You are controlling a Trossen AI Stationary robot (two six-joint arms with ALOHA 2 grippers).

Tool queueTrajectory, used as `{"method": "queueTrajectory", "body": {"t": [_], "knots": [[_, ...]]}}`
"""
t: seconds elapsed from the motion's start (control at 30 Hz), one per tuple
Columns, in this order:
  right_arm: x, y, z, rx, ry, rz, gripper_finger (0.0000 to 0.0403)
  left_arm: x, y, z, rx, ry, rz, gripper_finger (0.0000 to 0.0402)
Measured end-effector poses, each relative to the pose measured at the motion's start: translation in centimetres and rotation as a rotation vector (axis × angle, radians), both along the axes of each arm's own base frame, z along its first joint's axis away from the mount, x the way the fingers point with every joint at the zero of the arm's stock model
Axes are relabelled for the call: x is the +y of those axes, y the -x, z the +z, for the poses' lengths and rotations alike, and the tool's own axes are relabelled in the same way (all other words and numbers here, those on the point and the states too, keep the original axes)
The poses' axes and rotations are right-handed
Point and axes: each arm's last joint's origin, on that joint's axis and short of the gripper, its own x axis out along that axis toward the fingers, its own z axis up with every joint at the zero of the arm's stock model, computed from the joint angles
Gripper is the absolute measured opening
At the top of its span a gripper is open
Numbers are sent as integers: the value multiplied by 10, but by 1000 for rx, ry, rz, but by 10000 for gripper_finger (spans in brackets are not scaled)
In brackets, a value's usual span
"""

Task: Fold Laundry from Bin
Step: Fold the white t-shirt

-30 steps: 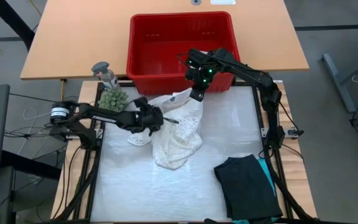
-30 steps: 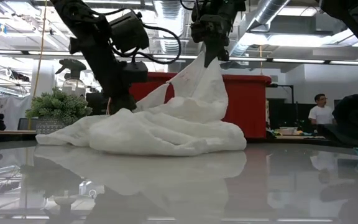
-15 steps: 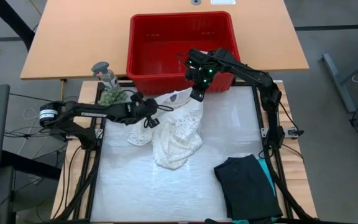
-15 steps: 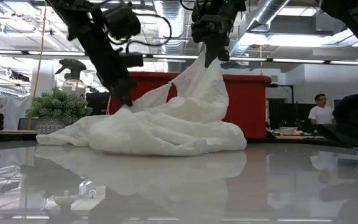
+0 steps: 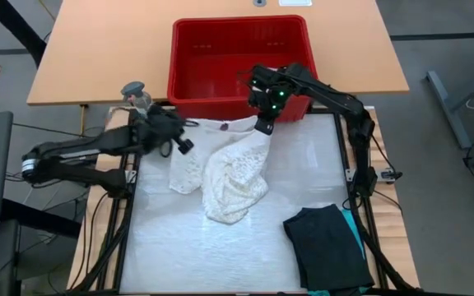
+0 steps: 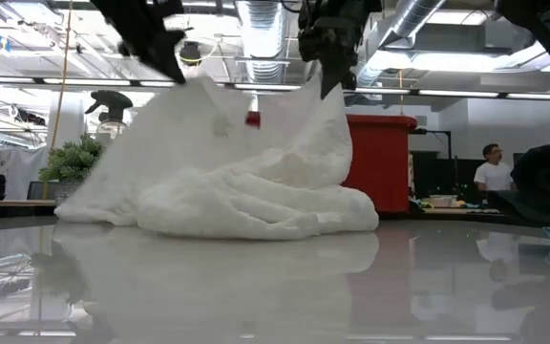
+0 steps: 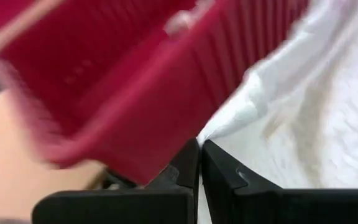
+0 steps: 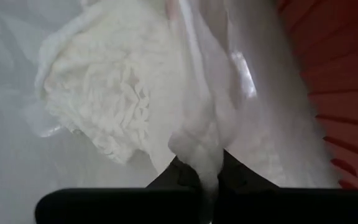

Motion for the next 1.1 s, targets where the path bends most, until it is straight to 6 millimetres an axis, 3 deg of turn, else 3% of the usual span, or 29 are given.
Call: {"method": "queueTrajectory", "body": {"t": [0.3, 0.57, 0.83, 1.1], "knots": [[25, 32, 51, -156, 47, -21, 33, -12, 36, 84, -102, -38, -20, 0], [75, 70, 113, -454, 123, 6, 32, -21, 46, 157, -220, -107, -59, 0], [127, 88, 158, -780, 149, 134, 32, -35, 26, 210, -301, -128, -235, 0], [177, 97, 179, -961, 96, 309, 32, -70, 13, 246, -214, -128, -340, 0]]}}
